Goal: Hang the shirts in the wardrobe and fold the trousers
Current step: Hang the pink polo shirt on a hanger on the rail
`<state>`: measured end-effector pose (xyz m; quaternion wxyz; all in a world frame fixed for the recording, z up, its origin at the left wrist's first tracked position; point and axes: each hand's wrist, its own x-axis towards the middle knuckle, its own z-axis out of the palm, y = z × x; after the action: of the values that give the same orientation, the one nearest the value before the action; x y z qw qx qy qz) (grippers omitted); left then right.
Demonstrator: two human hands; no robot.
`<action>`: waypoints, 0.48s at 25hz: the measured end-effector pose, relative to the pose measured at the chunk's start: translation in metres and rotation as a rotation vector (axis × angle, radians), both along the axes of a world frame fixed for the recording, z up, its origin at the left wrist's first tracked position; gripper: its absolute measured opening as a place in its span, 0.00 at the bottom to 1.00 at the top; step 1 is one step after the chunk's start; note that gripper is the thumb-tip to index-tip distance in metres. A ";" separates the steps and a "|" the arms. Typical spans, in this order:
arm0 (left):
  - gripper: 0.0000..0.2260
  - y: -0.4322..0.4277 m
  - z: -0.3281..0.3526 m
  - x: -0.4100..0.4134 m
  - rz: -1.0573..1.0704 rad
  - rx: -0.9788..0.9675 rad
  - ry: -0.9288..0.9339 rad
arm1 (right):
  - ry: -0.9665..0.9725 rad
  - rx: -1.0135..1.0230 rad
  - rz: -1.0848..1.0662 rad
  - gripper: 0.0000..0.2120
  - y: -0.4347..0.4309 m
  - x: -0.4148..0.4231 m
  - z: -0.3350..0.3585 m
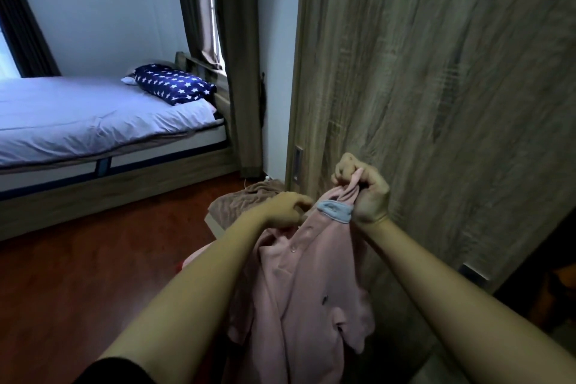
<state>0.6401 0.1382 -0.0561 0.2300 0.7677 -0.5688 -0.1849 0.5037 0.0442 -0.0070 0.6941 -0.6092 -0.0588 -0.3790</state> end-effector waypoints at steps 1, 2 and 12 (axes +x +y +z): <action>0.10 0.000 -0.004 0.000 0.040 -0.041 -0.042 | -0.002 -0.010 -0.005 0.15 -0.002 -0.004 0.000; 0.08 0.002 -0.005 -0.001 0.117 -0.115 -0.057 | 0.005 -0.050 -0.030 0.15 -0.007 -0.009 -0.001; 0.19 0.024 0.090 -0.039 0.155 -0.601 -0.258 | 0.597 -0.963 -0.525 0.17 0.008 -0.040 0.005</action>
<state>0.6015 0.1623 0.0340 0.3854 0.7235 -0.5624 0.1080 0.4638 0.0520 -0.0017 0.2119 -0.9276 0.1251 -0.2812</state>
